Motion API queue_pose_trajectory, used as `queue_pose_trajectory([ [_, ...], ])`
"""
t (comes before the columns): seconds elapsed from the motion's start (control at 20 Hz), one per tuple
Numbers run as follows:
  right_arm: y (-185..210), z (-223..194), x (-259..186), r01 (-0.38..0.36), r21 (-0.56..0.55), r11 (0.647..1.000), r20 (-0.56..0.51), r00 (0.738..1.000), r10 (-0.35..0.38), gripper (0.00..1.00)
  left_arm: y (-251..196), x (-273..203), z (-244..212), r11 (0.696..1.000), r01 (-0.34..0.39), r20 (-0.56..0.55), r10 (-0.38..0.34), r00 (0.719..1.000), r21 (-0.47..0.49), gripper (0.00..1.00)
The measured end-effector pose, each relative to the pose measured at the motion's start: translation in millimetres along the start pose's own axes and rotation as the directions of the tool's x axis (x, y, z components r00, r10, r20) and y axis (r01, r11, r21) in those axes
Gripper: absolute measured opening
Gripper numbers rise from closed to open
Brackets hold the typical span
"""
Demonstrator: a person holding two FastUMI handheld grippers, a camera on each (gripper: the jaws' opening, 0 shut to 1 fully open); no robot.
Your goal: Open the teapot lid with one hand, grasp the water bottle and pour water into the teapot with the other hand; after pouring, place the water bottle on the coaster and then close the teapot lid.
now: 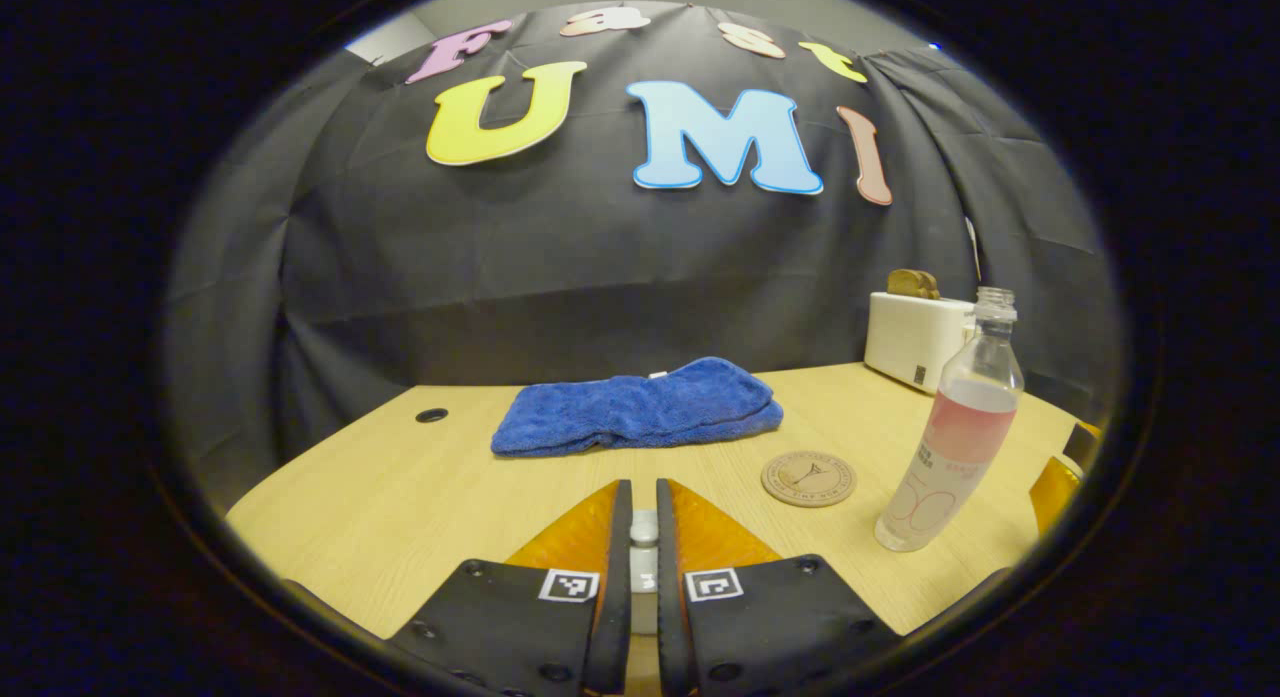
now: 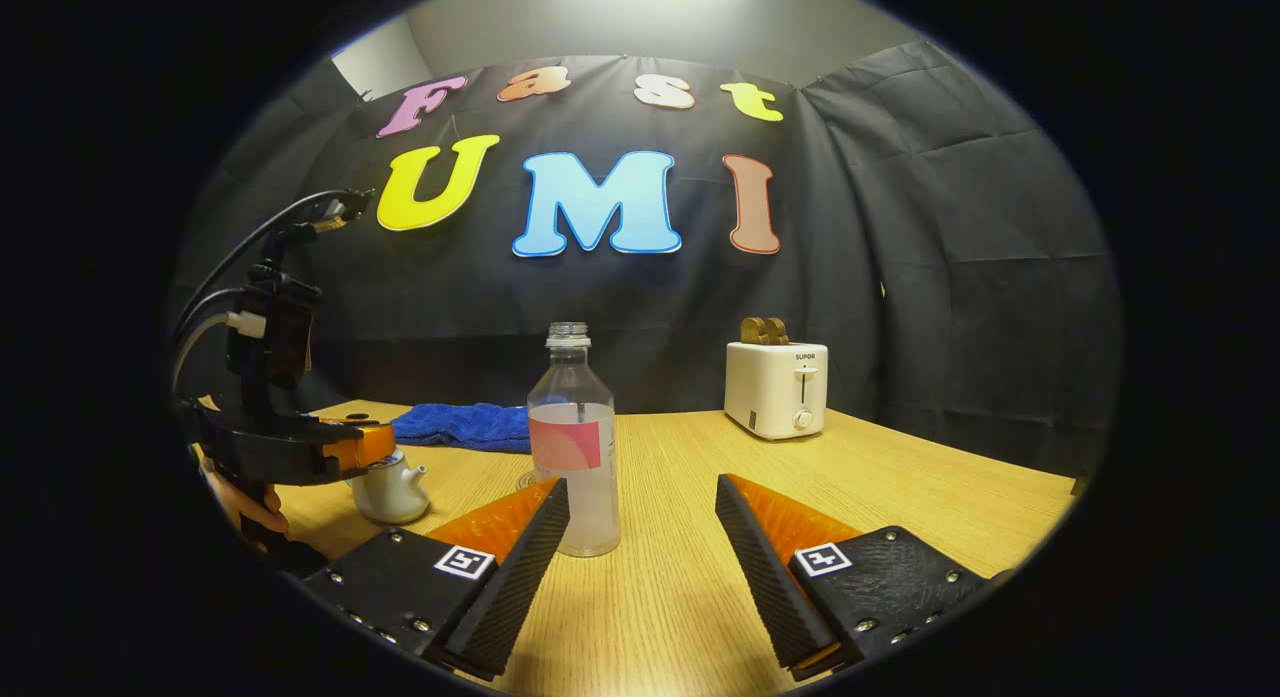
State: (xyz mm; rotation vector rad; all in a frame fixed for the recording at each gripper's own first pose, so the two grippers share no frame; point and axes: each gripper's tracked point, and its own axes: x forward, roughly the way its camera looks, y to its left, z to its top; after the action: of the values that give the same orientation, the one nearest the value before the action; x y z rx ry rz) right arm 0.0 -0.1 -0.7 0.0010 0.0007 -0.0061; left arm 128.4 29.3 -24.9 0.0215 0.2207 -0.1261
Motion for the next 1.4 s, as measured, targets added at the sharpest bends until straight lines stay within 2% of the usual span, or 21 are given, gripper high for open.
queue_pose_trajectory([
  [0.15, 0.0, -0.5, 0.3, 0.0, 0.0, 1.0, 0.0, 1.0, 0.0, 0.94, 1.9, 0.6, 3.0, 1.0, 0.002, 0.016, -0.002, 1.0, -0.019, 0.19],
  [0.2, -0.1, -0.3, 0.4, 0.0, 0.0, 1.0, 0.0, 1.0, 0.0, 0.94, 3.1, -0.5, 5.7, 0.999, 0.006, 0.024, -0.005, 1.0, -0.04, 0.1],
  [0.25, -0.1, -0.5, 0.2, 0.0, 0.0, 1.0, 0.0, 1.0, 0.0, 0.94, 1.8, 1.2, 3.4, 0.999, 0.013, 0.018, -0.012, 1.0, -0.043, 0.09],
  [1.0, 0.4, -0.5, 0.3, -0.004, -0.001, 1.0, 0.0, 1.0, 0.004, 0.94, 10.4, -13.8, 32.7, 0.998, 0.031, 0.073, -0.027, 0.997, -0.055, 0.09],
  [1.15, 8.0, -2.0, 4.7, -0.057, 0.0, 0.998, -0.005, 0.998, 0.057, 0.94, 21.9, -18.9, 29.8, 0.997, 0.024, 0.061, -0.019, 0.998, -0.076, 0.09],
  [1.4, 18.0, -0.8, 16.1, -0.072, 0.003, 0.997, -0.009, 0.997, 0.072, 0.93, 49.8, -27.9, 20.7, 0.996, -0.009, 0.032, 0.012, 0.999, -0.091, 0.09],
])
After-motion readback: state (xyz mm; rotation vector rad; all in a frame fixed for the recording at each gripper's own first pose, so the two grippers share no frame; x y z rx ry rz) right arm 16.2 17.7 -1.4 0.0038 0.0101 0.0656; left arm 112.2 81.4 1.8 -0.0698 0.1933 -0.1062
